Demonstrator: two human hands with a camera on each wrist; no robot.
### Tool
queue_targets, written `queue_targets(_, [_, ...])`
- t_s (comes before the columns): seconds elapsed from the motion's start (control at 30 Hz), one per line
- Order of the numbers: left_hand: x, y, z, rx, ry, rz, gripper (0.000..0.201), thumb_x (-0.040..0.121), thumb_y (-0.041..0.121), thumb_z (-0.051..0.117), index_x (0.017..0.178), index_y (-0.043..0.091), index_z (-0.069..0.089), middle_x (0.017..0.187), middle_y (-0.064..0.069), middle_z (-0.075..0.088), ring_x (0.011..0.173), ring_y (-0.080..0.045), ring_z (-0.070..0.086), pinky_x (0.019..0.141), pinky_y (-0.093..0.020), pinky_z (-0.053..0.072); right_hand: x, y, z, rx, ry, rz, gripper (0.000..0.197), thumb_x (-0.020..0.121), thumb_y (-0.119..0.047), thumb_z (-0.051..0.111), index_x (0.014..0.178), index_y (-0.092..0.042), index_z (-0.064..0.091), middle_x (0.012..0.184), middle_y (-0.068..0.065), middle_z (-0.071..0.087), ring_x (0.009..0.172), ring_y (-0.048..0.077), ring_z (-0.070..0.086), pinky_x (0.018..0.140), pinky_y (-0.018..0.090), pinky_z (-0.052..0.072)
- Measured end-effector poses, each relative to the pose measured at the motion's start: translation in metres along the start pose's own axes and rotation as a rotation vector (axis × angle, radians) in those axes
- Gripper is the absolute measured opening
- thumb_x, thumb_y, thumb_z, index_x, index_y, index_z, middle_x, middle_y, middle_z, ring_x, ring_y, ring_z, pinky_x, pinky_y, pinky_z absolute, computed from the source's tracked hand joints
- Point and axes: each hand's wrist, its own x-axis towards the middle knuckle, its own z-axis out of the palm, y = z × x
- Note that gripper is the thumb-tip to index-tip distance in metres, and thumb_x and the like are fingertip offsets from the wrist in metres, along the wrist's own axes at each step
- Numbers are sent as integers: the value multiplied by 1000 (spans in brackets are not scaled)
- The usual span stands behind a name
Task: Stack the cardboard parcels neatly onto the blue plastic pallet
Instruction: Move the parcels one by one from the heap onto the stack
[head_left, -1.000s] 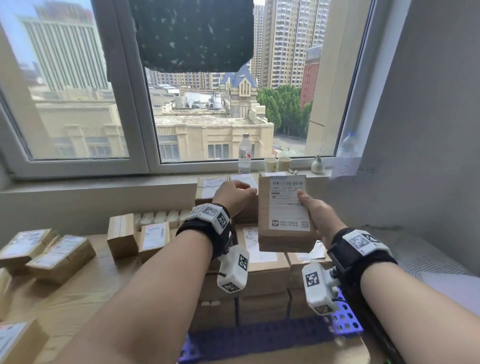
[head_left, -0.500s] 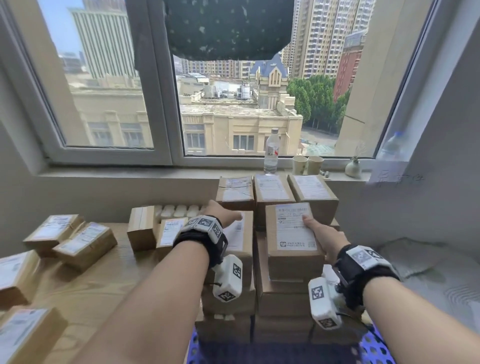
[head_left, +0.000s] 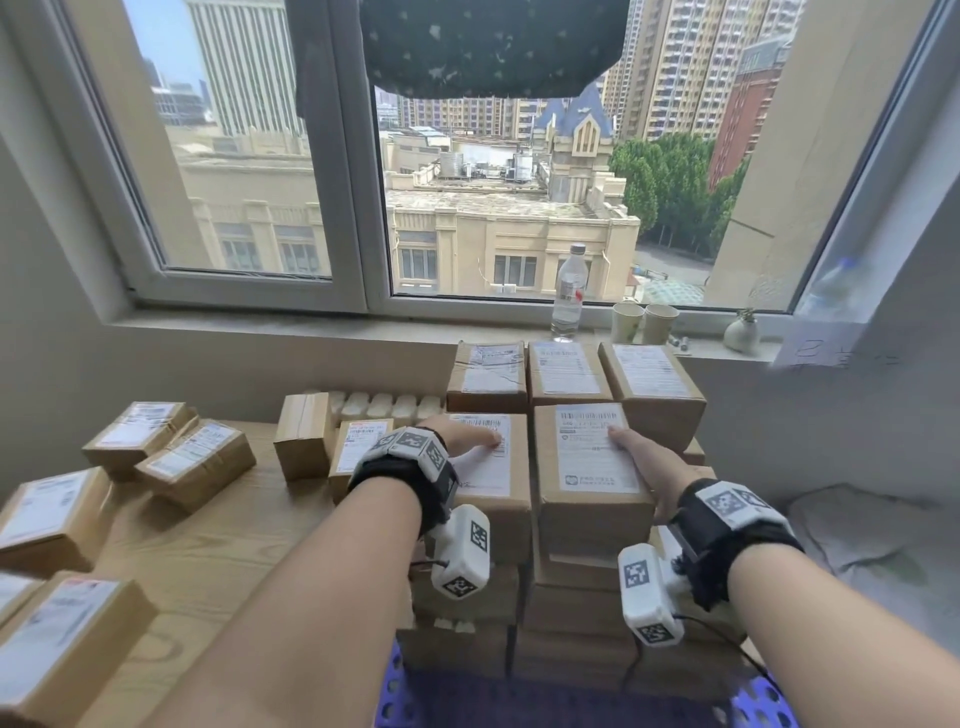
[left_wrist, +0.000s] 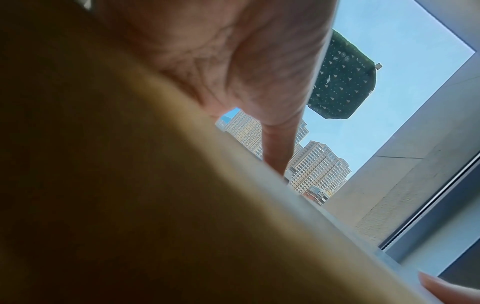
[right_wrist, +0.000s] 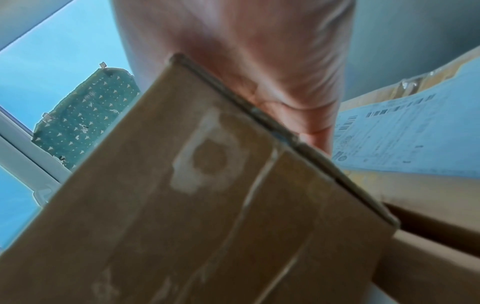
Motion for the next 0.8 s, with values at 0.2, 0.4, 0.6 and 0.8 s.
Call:
queue_targets(0.2, [9,-1,-2,29,3,-9,82,80,63,65,142,14,45,145,-9,48,126,-29,51,93,-34,39,-1,1,2,-48,32,-14,55,80,-50,65,117,-9,64,106,10,73,96,29,70,92,41,54])
queue_targets(0.4, [16,2,-2,63,15,6,78,82,60,65,140,12,47,144,-10,49,127,-28,50,99,-34,40,-2,2,6,-228,111,-65,58,88,-52,60,120,-4,61,112,10,69,102,29,66,100,44,49])
queue_targets(0.6, [14,3,-3,90,72,35,76,84,54,66,139,6,45,141,-11,52,124,-27,52,85,-29,39,-15,-12,8,-430,175,-148,63,97,-50,45,136,0,49,131,14,55,111,31,54,89,36,42])
queue_targets(0.8, [4,7,-7,40,144,60,76,83,44,72,139,3,41,135,-10,55,117,-26,56,79,-27,41,-34,-36,9,-680,316,-405,48,97,-49,46,128,-13,55,123,6,63,107,24,58,86,33,43])
